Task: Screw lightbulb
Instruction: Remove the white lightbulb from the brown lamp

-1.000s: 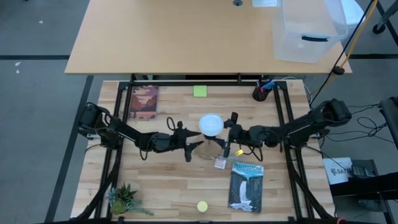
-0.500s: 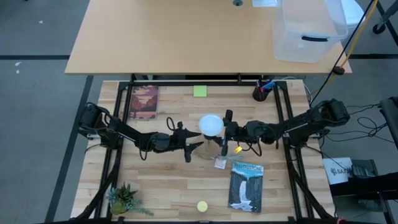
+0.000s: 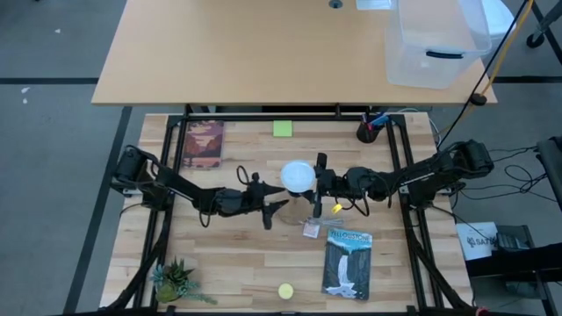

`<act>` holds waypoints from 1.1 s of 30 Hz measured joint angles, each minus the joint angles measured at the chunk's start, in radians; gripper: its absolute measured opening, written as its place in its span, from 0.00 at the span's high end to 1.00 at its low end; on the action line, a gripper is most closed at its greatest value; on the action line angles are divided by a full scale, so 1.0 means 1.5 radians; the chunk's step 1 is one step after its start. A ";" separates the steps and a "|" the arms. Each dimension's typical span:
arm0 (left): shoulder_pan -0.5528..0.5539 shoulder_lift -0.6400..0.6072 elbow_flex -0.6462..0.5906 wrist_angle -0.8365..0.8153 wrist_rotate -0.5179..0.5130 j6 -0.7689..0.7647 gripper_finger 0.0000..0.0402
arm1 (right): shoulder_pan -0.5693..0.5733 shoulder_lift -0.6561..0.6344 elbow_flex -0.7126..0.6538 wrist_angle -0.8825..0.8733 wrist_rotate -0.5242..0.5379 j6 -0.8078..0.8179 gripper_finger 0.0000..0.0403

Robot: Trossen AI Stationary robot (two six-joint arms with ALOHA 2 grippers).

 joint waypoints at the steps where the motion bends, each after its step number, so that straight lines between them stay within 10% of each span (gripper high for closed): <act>1: -0.003 0.013 0.008 -0.001 -0.005 0.001 0.49 | 0.000 0.000 0.000 0.000 0.000 -0.002 0.60; 14: 0.004 0.172 0.149 0.017 -0.048 0.034 0.47 | 0.000 0.000 0.000 0.000 0.000 -0.006 0.61; 26: 0.011 0.206 0.162 0.010 -0.067 0.023 0.90 | 0.001 -0.001 0.000 0.001 0.003 -0.015 0.61; 33: 0.014 0.206 0.162 0.001 -0.067 0.025 0.92 | 0.001 -0.001 0.000 0.001 0.003 -0.018 0.60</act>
